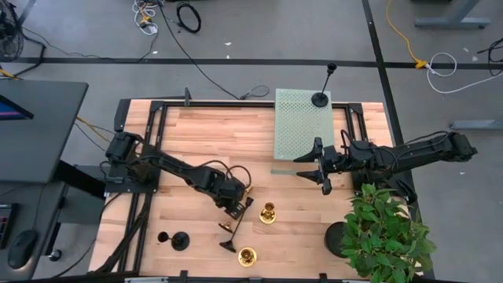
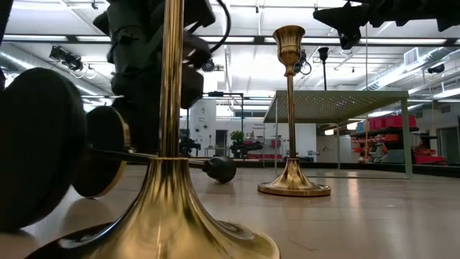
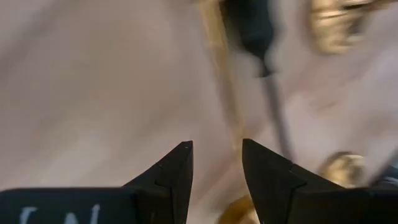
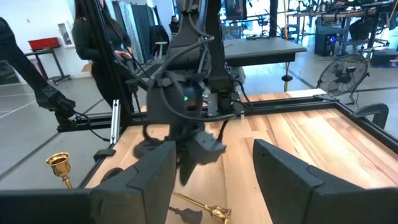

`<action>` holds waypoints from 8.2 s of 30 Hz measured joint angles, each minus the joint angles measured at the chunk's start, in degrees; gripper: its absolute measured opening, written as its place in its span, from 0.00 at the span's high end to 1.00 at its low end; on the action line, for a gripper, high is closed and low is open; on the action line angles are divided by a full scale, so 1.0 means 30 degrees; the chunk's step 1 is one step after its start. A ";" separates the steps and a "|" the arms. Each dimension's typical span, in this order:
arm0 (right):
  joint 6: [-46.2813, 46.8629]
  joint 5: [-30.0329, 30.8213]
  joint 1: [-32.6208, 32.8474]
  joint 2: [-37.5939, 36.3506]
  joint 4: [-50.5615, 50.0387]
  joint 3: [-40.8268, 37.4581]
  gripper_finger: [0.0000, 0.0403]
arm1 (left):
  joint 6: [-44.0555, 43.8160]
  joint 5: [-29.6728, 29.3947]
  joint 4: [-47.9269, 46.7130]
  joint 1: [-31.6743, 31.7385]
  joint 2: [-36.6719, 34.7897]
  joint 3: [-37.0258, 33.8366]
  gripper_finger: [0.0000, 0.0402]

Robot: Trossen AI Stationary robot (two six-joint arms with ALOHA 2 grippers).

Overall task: Pick & Place candle stick holders
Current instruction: Put the left light brown candle holder on the shelf

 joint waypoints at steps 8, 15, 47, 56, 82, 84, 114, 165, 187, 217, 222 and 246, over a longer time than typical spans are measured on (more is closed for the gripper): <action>0.0075 -0.0007 0.0000 -0.0007 0.0000 0.0000 0.47 | -0.0309 -0.0126 0.0861 -0.0107 0.0369 0.0002 0.65; 0.0012 0.0000 0.0000 -0.0007 0.0000 0.0000 0.47 | -0.0766 -0.0370 0.1770 -0.0100 0.0990 0.0010 0.65; -0.0003 0.0350 0.0000 -0.0007 -0.0569 -0.0015 0.47 | -0.1004 0.0362 0.4561 -0.0212 0.1148 0.0170 0.65; -0.0003 0.0350 0.0000 -0.0007 -0.0568 -0.0015 0.47 | -0.1268 0.0018 0.4686 -0.0550 0.1422 0.0176 0.65; 0.0012 0.0488 0.0066 0.0102 -0.0576 0.0007 0.47 | -0.1150 0.1159 0.5867 -0.0521 0.3026 0.0339 0.75; 0.0012 0.0488 0.0072 0.0102 -0.0576 0.0007 0.47 | -0.0903 0.1140 0.5866 -0.0508 0.3032 0.0330 0.82; 0.0165 0.0763 0.0069 0.0102 -0.0961 -0.0007 0.47 | 0.2821 -0.1537 0.1626 0.0467 0.0597 0.0323 0.98; 0.2384 0.4640 0.0066 0.0103 -0.3727 -0.0007 0.47 | 1.9798 0.2084 1.3601 1.3439 -0.4378 0.0347 0.97; 0.3496 0.5118 0.0066 0.0102 -0.4473 -0.0007 0.56 | 1.8859 0.5804 2.1987 1.5710 0.0994 0.2623 0.98; 0.2919 0.4481 0.0073 0.0102 -0.5583 -0.0007 0.60 | 1.9421 0.6716 2.0774 1.5813 0.7503 1.0863 0.97; 0.2919 0.4473 0.0073 0.0104 -0.5610 -0.0007 0.60 | 1.9178 0.6801 2.0307 1.5957 0.8716 1.2340 0.97; 0.2737 0.4626 0.0068 0.0102 -0.5214 -0.0007 0.60 | 1.9724 0.5562 2.0032 1.5918 0.9191 1.2998 0.98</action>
